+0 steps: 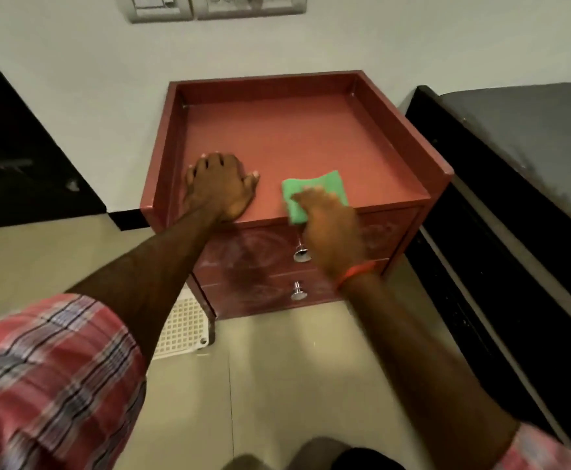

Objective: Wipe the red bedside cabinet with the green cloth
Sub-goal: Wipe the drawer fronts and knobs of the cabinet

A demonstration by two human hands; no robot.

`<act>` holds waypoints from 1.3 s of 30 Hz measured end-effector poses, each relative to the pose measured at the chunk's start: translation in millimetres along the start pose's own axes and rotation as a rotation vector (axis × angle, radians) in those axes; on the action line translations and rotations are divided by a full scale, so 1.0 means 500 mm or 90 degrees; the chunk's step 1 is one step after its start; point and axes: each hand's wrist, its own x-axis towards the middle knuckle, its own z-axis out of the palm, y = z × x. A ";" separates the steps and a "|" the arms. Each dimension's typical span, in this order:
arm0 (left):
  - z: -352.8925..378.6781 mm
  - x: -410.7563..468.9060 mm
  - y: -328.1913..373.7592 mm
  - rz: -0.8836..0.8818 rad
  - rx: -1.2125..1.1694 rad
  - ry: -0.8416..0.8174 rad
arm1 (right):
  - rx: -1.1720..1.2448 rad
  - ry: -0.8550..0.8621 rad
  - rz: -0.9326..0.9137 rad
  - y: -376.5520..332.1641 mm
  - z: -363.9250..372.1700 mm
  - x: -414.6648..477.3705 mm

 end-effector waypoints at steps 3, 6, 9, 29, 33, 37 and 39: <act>0.000 0.006 -0.001 0.000 -0.013 -0.004 | 0.258 0.014 0.008 -0.068 0.096 -0.151; 0.000 0.006 0.001 0.002 -0.007 -0.002 | 0.558 0.158 0.319 -0.041 0.149 -0.255; 0.012 0.014 -0.004 0.016 0.000 0.003 | 0.779 0.496 0.681 0.021 0.167 -0.232; 0.006 0.011 -0.013 0.044 -0.033 0.042 | 0.713 0.641 0.722 0.122 0.271 -0.088; 0.006 0.014 -0.012 0.035 -0.025 0.035 | 0.657 0.577 0.500 0.074 0.229 -0.078; 0.011 0.020 -0.008 0.037 -0.030 0.040 | 0.531 0.305 0.211 -0.006 0.275 -0.183; 0.011 0.019 -0.010 0.035 -0.032 0.037 | 0.433 0.255 0.166 -0.014 0.305 -0.218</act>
